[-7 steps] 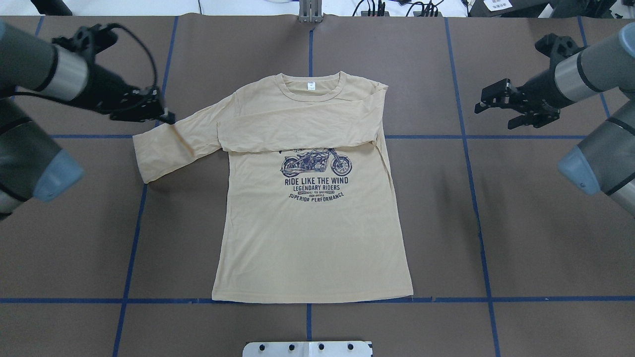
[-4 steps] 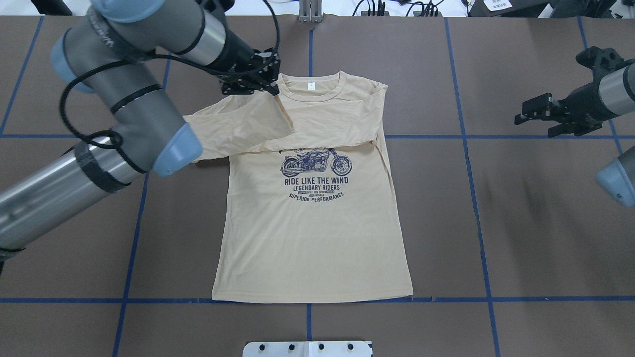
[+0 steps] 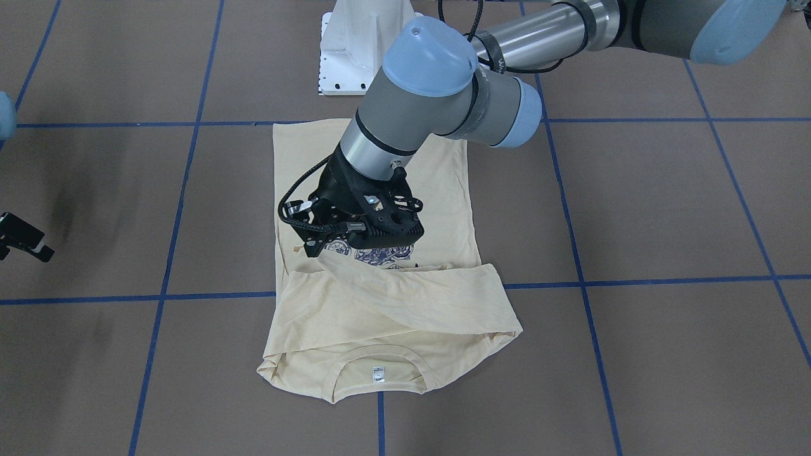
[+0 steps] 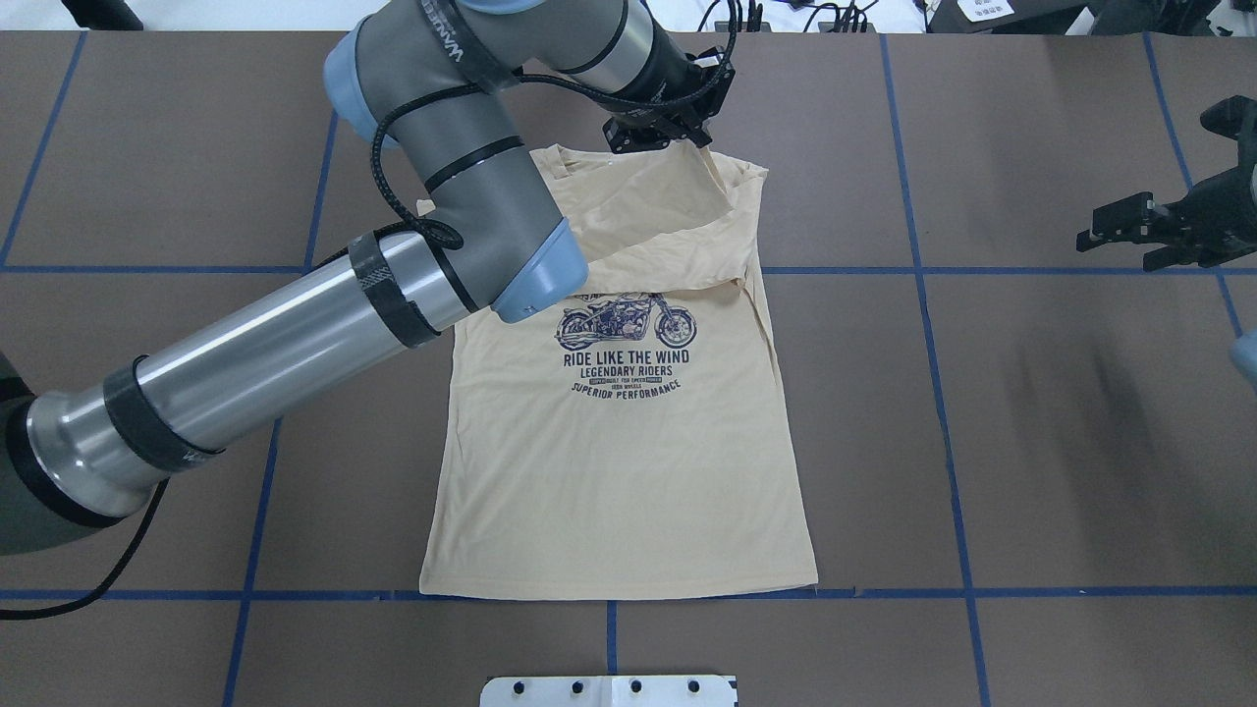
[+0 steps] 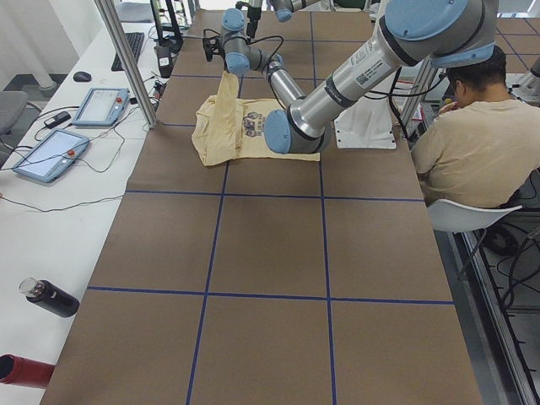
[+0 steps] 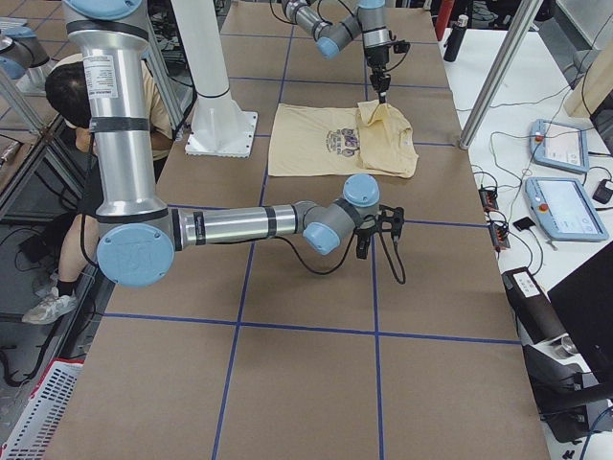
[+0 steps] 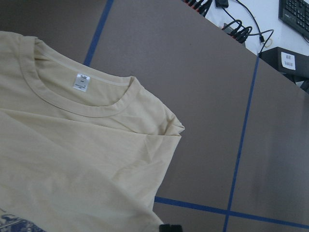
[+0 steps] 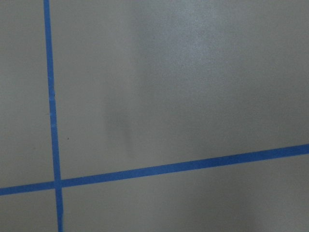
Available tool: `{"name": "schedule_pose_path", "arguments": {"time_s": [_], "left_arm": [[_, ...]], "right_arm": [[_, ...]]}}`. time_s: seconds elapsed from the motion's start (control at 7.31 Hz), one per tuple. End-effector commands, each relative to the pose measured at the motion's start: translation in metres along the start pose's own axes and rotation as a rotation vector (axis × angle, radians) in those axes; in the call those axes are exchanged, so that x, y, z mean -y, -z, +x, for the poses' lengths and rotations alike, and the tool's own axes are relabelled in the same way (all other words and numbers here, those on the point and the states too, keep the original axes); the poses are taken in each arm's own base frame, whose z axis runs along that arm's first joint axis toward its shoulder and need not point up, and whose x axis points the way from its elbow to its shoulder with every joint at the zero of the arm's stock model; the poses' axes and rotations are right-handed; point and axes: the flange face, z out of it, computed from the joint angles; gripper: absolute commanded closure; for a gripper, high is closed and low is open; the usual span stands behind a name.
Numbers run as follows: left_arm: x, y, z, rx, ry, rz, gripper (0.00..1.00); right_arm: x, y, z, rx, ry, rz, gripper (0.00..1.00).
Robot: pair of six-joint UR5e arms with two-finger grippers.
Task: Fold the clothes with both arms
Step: 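Fold the sleeve with the left gripper across the shirt toward the far shoulder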
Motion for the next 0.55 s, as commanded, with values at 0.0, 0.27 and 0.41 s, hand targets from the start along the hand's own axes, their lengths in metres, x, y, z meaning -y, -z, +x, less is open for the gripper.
{"name": "schedule_pose_path", "arguments": {"time_s": [0.0, 0.27, 0.41], "left_arm": [[-0.007, -0.038, 0.018, -0.020, 0.003, 0.061, 1.00], [-0.031, -0.063, 0.017, -0.027, 0.007, 0.101, 1.00], [-0.043, -0.074, 0.016, -0.049, 0.046, 0.098, 1.00]], "right_arm": [[-0.001, 0.000, 0.003, -0.003, -0.001, -0.001, 0.01], [-0.001, -0.003, 0.005, -0.007, -0.004, -0.005, 0.01], [-0.001, -0.004, 0.008, -0.010, -0.008, -0.009, 0.01]]}}
